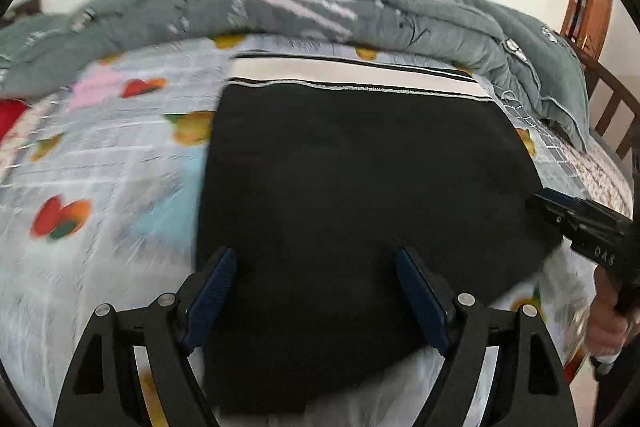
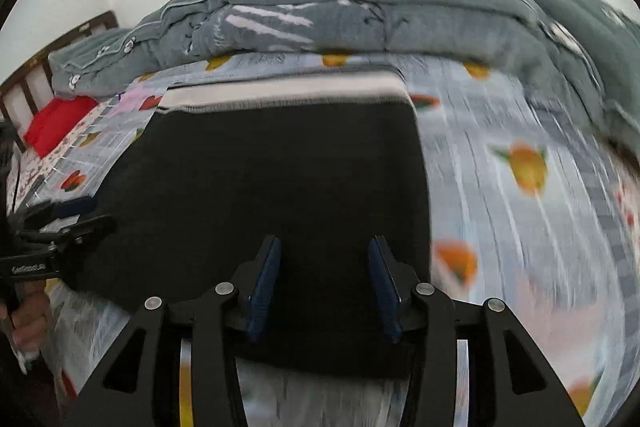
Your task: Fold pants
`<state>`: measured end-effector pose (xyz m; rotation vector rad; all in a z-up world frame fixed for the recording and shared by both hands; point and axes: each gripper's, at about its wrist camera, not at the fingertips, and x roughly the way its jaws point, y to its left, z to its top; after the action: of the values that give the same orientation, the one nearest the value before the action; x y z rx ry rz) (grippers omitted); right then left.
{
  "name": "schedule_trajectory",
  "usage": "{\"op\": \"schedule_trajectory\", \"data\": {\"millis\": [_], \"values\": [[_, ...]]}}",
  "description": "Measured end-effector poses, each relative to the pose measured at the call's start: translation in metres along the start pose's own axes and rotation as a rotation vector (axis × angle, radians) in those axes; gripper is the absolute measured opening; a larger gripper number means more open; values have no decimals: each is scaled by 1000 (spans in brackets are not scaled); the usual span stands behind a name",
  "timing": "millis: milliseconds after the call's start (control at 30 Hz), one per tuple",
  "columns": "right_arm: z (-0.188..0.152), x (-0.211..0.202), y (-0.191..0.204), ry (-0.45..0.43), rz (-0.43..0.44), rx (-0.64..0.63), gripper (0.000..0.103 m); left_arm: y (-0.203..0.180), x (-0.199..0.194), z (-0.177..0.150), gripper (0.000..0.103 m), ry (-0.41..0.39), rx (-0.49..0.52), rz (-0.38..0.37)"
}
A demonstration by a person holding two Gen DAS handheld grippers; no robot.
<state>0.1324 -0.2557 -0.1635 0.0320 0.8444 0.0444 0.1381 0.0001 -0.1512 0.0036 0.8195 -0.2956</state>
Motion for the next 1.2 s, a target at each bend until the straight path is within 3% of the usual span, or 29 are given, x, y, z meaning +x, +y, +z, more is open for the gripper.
{"op": "schedule_trajectory", "data": {"millis": [100, 200, 333, 433, 533, 600, 667, 767, 867, 1200], "values": [[-29, -8, -4, 12, -28, -2, 46, 13, -15, -26, 83, -6, -7, 56], [-42, -13, -11, -12, -63, -24, 47, 44, -25, -43, 79, 30, -119, 14], [-36, -25, -30, 22, -37, 79, 48, 48, -46, -50, 73, 15, -79, 75], [-33, -36, -34, -17, -51, 89, 48, 39, -48, -51, 66, 24, -25, 87], [-35, -31, -32, 5, -32, 87, 48, 24, -40, -49, 57, 33, 27, 119], [-39, -21, -29, 35, -54, 69, 48, 17, -33, -45, 19, 31, 43, 130], [-42, -16, -27, 42, -70, 61, 48, 23, -33, -41, 17, 11, -33, 178], [-42, -21, -29, 56, -57, 68, 48, 40, -35, -44, 17, 21, -182, 105], [-45, -31, -33, 51, -73, 75, 48, 41, -40, -49, 21, 29, -195, 99], [-58, -63, -42, 37, -116, 118, 48, 15, -78, -52, 22, -4, -177, 140]]}}
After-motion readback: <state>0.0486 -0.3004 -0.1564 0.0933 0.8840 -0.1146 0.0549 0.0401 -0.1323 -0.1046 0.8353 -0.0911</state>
